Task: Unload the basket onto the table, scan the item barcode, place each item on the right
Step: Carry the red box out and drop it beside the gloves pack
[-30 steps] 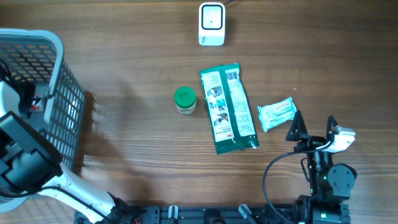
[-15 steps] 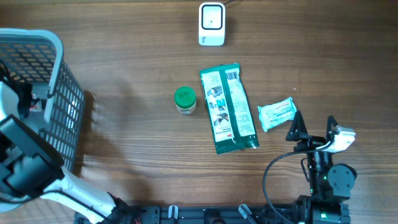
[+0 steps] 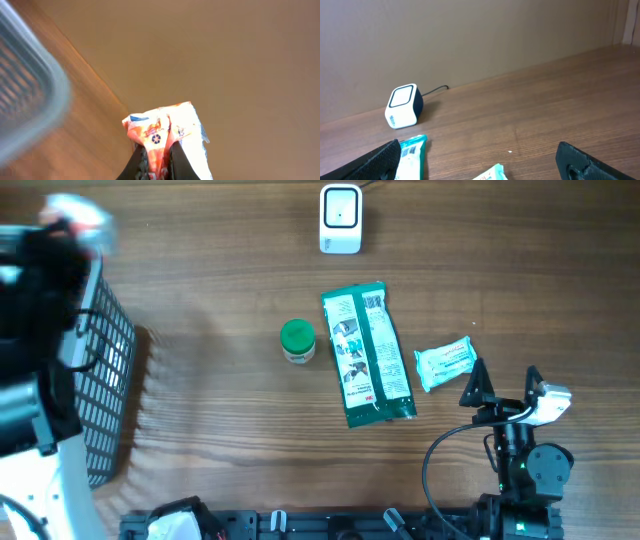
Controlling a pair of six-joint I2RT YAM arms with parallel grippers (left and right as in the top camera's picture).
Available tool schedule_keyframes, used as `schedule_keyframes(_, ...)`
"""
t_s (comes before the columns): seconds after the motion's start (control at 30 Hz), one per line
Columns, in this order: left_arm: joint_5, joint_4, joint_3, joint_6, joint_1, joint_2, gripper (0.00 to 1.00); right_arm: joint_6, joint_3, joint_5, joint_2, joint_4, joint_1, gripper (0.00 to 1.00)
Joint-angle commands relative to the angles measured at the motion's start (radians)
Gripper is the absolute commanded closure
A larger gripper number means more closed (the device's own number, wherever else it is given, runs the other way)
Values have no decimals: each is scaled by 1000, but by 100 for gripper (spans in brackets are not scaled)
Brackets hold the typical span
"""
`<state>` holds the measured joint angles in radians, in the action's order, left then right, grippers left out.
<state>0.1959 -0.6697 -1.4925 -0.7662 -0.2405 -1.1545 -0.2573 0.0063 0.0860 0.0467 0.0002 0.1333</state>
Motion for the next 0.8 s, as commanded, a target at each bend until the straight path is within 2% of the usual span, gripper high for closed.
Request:
schedule_keyframes(0.0, -16, -47, 58, 166, 368, -140, 96, -7, -1, -8, -4, 2, -5, 0)
schedule_keyframes(0.1, -217, -50, 107, 164, 658, -349, 96, -7, -1, -8, -4, 3, -5, 0)
schedule_keyframes(0.23, -217, -12, 107, 215, 831, -573, 96, -7, -1, -8, -4, 2, -5, 0)
schedule_keyframes(0.37, -255, -21, 107, 200, 927, -777, 96, -7, -1, -8, -4, 2, -5, 0)
schedule_keyframes(0.53, -278, -85, 107, 145, 939, -824, 96, -7, -1, -8, -4, 2, -5, 0)
schedule_keyframes(0.57, -290, -92, 107, 152, 938, -813, 87, -7, -1, -8, -4, 2, -5, 0)
schedule_keyframes(0.6, -309, -95, 106, 162, 938, -800, 64, -7, -1, -8, -4, 2, -5, 0)
schedule_keyframes(0.63, -345, -100, 105, 165, 938, -781, 39, -7, -1, -8, -4, 2, -5, 0)
schedule_keyframes(0.67, -386, -110, 96, 182, 938, -744, 2, -7, -1, -8, -4, 2, -5, 0)
schedule_keyframes(0.77, -437, -106, 48, 274, 938, -618, 0, -7, -1, -8, -4, 2, -5, 0)
